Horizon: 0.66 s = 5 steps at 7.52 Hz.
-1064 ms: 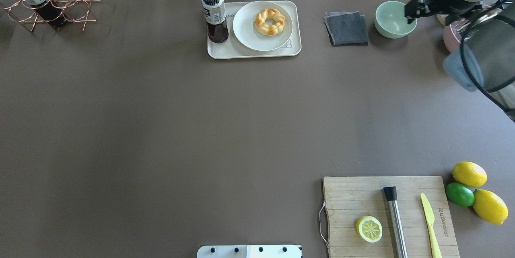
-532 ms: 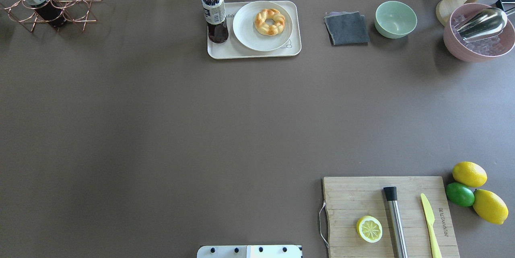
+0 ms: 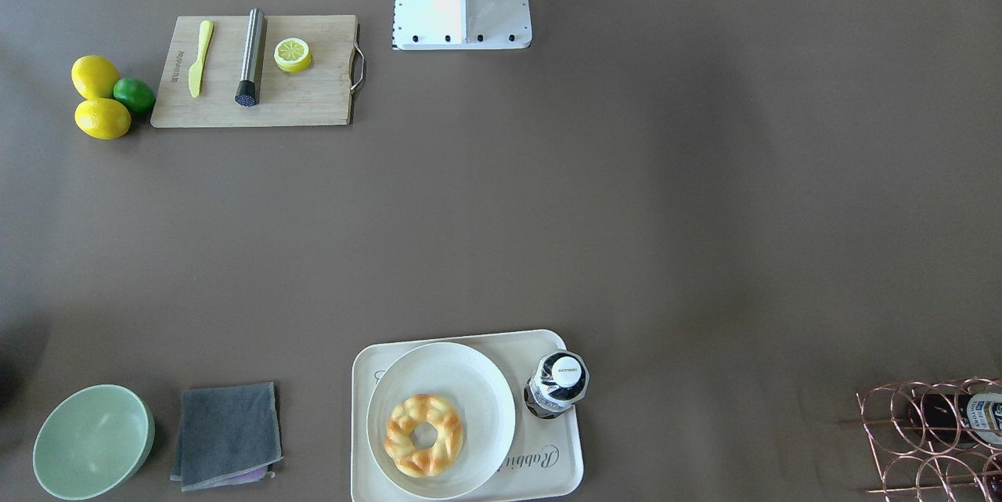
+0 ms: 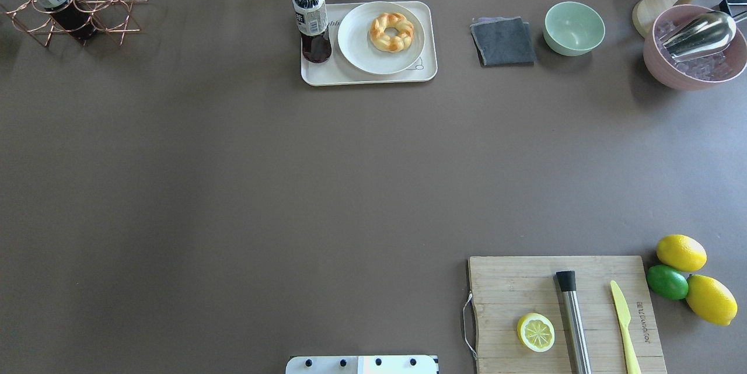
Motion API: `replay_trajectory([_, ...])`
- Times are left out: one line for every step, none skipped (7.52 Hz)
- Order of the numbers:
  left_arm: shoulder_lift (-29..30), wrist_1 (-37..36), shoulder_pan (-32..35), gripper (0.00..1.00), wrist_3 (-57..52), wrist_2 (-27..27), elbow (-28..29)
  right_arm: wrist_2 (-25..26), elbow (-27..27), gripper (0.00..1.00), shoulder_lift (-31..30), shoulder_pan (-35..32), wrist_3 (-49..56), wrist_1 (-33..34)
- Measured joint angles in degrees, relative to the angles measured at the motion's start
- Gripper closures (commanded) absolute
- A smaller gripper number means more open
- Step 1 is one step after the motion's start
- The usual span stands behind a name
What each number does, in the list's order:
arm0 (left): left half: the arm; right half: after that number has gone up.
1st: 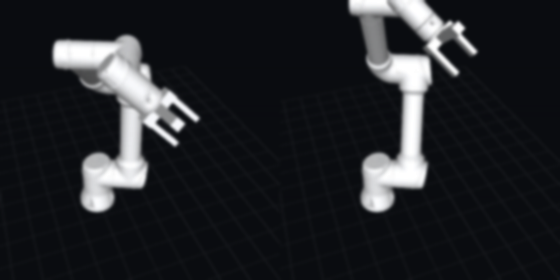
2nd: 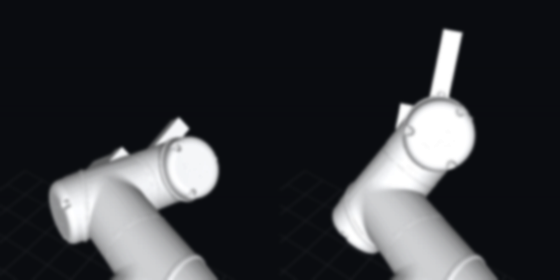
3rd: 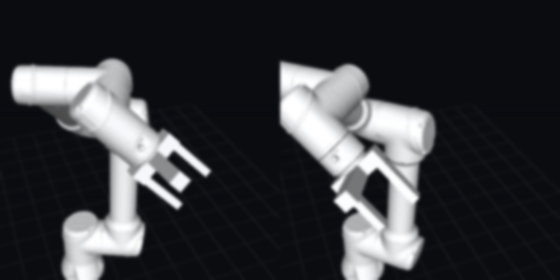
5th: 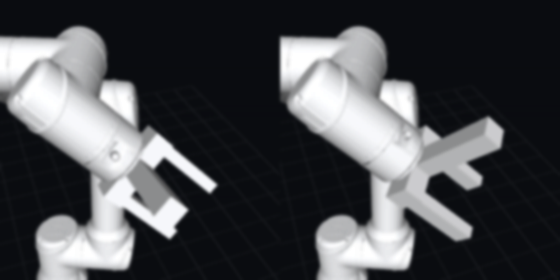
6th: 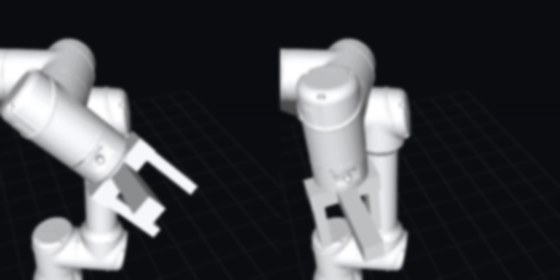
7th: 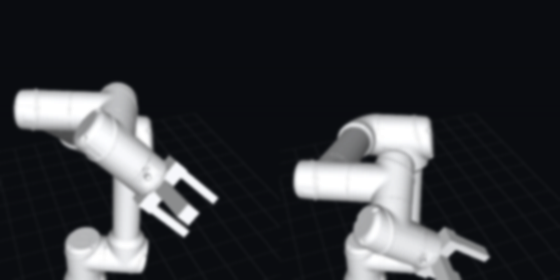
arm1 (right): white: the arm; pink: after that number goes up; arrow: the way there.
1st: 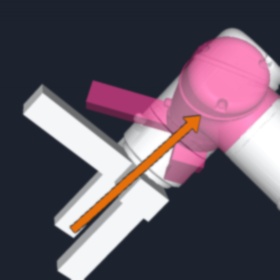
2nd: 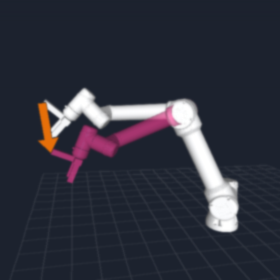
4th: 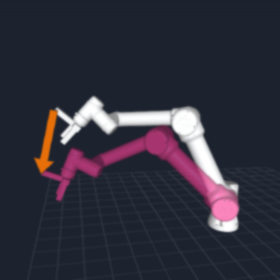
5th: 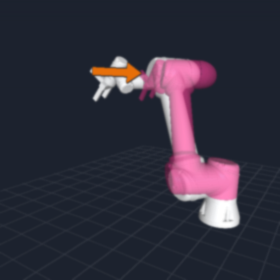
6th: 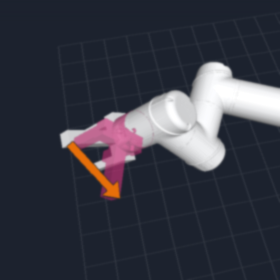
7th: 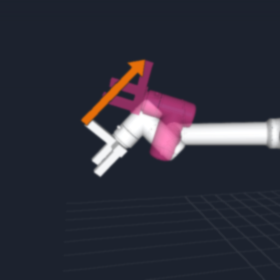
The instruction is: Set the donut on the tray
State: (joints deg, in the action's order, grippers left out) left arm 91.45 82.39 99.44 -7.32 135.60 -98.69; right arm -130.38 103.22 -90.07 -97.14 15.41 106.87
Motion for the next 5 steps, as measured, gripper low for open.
replay_trajectory([0.0,-0.5,0.0,0.02,-0.1,0.0,0.8,-1.5,-1.6,0.0,-0.8,-1.9,2.5,0.3])
replay_trajectory([0.0,-0.7,-0.1,0.02,0.0,0.1,1.1,-2.6,-3.6,0.0,-1.1,-3.6,5.0,0.5])
replay_trajectory([0.2,-0.6,-0.8,0.02,0.1,0.1,1.1,-3.8,-5.3,0.0,-1.4,-4.9,6.8,0.5])
replay_trajectory([0.6,-0.4,-2.2,0.02,0.2,0.0,1.3,-4.6,-6.3,0.0,-1.9,-5.8,7.8,0.5])
replay_trajectory([1.1,-0.2,-3.5,0.02,0.1,-0.1,1.4,-4.9,-6.7,0.0,-2.3,-6.3,8.1,0.5])
